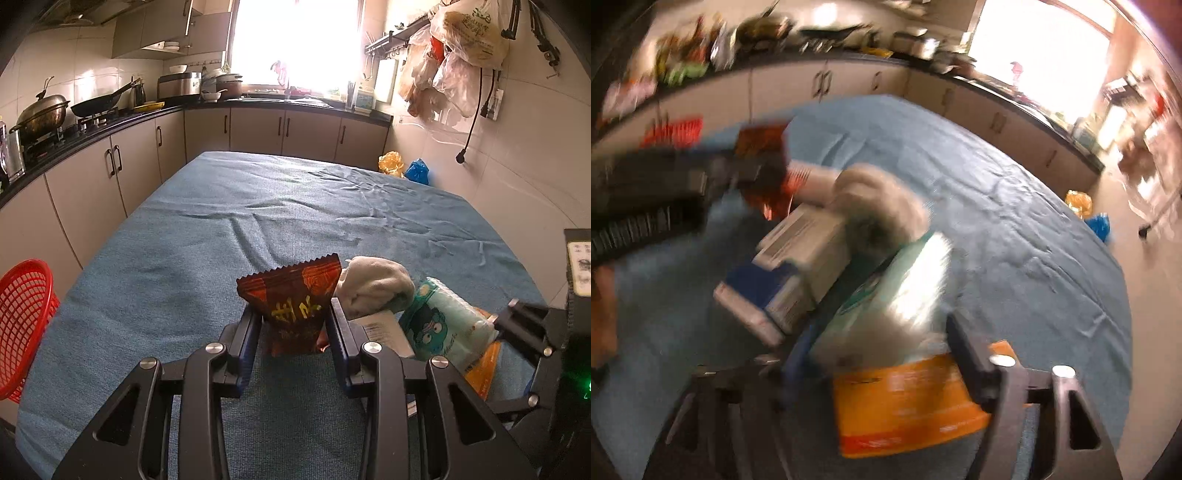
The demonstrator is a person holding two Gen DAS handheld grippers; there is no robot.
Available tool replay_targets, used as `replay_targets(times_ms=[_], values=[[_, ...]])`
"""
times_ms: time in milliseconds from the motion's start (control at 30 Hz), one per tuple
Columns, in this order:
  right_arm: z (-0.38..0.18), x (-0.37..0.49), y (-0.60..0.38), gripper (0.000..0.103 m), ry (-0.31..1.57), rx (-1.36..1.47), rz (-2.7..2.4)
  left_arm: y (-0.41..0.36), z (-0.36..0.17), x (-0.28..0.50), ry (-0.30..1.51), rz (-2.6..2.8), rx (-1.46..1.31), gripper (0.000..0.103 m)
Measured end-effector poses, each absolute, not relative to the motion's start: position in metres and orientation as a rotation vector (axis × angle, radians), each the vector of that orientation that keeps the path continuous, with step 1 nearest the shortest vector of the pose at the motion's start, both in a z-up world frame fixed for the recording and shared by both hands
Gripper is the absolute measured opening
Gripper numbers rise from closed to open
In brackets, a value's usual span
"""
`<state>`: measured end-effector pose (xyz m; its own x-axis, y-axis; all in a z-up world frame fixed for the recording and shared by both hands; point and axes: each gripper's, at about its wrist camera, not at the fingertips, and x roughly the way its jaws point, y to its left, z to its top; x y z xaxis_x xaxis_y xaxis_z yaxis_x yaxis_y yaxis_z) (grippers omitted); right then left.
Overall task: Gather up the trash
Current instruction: 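Lift the tissue pack with the right gripper while the left holds the snack bag up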
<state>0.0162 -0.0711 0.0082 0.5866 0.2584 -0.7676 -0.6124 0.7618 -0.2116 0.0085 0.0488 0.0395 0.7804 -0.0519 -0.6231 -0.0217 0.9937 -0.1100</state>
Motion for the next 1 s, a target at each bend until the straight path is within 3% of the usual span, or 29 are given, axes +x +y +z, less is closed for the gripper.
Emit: replay_targets(times_ms=[33,133,200,267,300,433,467,533,633,700,767,833,1000], values=[[0.009,0.017,-0.07,0.025,0.81,-0.481,0.54,0.049,0.04,0.008,0.673,-0.016,-0.112,0.034],[0.007,0.02,-0.074,0.024,0.821,-0.48,0.519,0.05,0.039,0.01,0.679,-0.014,-0.117,0.034],[0.009,0.026,-0.081,0.04,0.852,-0.423,0.542,0.048,0.04,0.01,0.679,-0.017,-0.117,0.034],[0.013,0.029,-0.09,0.07,0.859,-0.361,0.55,0.048,0.039,0.01,0.681,-0.015,-0.106,0.034],[0.016,0.031,-0.093,0.073,0.853,-0.336,0.549,0.049,0.039,0.011,0.685,-0.016,-0.109,0.034],[0.028,0.043,-0.11,0.071,0.872,-0.158,0.585,0.054,0.036,0.014,0.707,-0.016,-0.136,0.034],[0.026,0.047,-0.114,0.058,0.886,-0.122,0.584,0.055,0.035,0.015,0.714,-0.017,-0.142,0.034],[0.02,0.052,-0.114,0.045,0.924,-0.095,0.575,0.059,0.032,0.018,0.737,-0.02,-0.166,0.034],[0.012,0.063,-0.121,0.045,0.978,-0.039,0.541,0.067,0.027,0.022,0.77,-0.029,-0.214,0.034],[0.01,0.064,-0.128,0.047,0.997,0.019,0.549,0.07,0.025,0.024,0.78,-0.026,-0.229,0.034],[0.012,0.064,-0.135,0.066,1.0,0.075,0.55,0.07,0.024,0.025,0.788,-0.027,-0.234,0.034],[0.015,0.065,-0.141,0.074,1.004,0.15,0.56,0.069,0.023,0.025,0.791,-0.027,-0.232,0.034],[0.009,0.08,-0.163,0.075,1.03,0.371,0.56,0.068,0.022,0.026,0.793,-0.022,-0.224,0.034]])
